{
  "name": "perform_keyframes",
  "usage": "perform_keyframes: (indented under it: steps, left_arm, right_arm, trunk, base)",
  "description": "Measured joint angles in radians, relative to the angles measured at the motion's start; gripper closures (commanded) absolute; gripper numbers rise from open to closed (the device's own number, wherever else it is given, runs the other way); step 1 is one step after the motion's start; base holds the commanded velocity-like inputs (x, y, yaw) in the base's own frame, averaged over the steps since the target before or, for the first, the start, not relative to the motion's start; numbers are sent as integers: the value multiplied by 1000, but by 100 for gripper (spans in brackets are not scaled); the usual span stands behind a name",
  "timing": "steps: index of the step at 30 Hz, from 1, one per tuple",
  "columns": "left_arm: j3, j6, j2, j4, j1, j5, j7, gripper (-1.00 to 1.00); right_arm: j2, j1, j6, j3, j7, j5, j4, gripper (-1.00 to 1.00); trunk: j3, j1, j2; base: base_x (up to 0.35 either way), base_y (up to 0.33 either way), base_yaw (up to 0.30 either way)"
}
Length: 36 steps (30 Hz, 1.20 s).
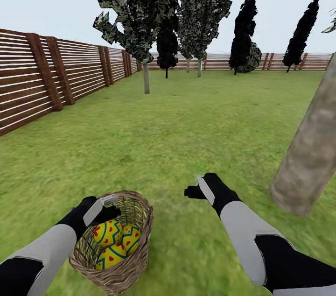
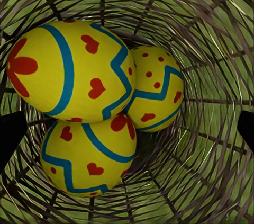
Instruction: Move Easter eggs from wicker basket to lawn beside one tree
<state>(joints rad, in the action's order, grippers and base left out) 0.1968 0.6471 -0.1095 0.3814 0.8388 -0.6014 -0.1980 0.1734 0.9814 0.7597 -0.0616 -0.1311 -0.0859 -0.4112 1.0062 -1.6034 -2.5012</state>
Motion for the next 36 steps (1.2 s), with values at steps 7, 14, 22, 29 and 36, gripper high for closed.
perform_keyframes:
  steps: [7,14,22,29,36]
  left_arm:
    - [2,0,0,0,0,1,0,-100]
    - [4,0,0,0,0,1,0,-100]
    - [5,0,0,0,0,2,1,-100]
    - [5,-1,0,0,0,2,1,-100]
    - [5,0,0,0,0,2,2,-100]
  right_arm:
    - [0,0,0,0,0,0,0,-100]
    - [0,0,0,0,0,0,0,-100]
    - [0,0,0,0,0,0,0,-100]
    - [0,0,0,0,0,0,0,-100]
    - [0,0,0,0,0,0,0,-100]
  trunk:
    - [0,0,0]
    - [19,-2,-1]
    - [19,-2,-1]
    - [35,-4,-2]
    - [35,-4,-2]
  base:
    - [0,0,0]
    - [0,0,0]
    - [0,0,0]
    - [0,0,0]
    - [0,0,0]
